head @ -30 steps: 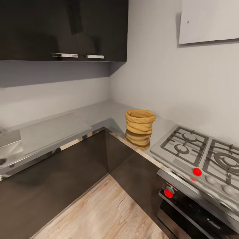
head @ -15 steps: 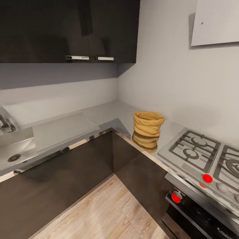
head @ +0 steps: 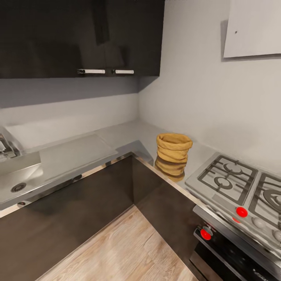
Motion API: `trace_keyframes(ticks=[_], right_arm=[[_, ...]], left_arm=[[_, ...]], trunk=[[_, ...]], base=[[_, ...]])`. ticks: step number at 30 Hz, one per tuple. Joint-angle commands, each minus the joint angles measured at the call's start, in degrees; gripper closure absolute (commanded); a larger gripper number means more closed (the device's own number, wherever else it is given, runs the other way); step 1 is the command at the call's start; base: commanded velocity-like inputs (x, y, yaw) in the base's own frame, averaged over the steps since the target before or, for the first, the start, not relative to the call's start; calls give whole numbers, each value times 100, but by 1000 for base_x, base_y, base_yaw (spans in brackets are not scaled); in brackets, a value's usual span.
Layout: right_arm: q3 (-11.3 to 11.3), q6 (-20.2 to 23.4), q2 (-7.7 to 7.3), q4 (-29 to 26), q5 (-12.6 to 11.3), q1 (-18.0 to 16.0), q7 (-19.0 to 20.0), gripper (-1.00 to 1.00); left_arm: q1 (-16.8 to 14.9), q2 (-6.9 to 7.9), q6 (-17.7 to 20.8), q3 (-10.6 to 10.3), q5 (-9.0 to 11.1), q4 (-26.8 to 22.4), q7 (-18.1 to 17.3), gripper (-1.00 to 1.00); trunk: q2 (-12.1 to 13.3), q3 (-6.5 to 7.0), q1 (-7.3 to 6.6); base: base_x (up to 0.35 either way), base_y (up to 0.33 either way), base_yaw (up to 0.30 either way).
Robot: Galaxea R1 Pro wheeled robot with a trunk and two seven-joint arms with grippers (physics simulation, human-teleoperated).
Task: In the kitchen, take the popcorn bag from the countertop, put it into the microwave, and heat it until the popcorn is cooked so the cooked popcorn ends up inside the bag.
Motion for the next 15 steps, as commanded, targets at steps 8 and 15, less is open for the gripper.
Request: trace_keyframes(ticks=[8,15], right_arm=[[-52,-59,-10,15,52,-4,3,-100],[-52,-63,-16,13,52,-5,3,-100]], left_arm=[[-1,-2,-13,10,19,-1,7,-100],[-1,-2,-13,10,19,-1,7,-100]], trunk=[[319,139,-176],[600,265,-330]], base=[[0,0,0],[0,0,0]])
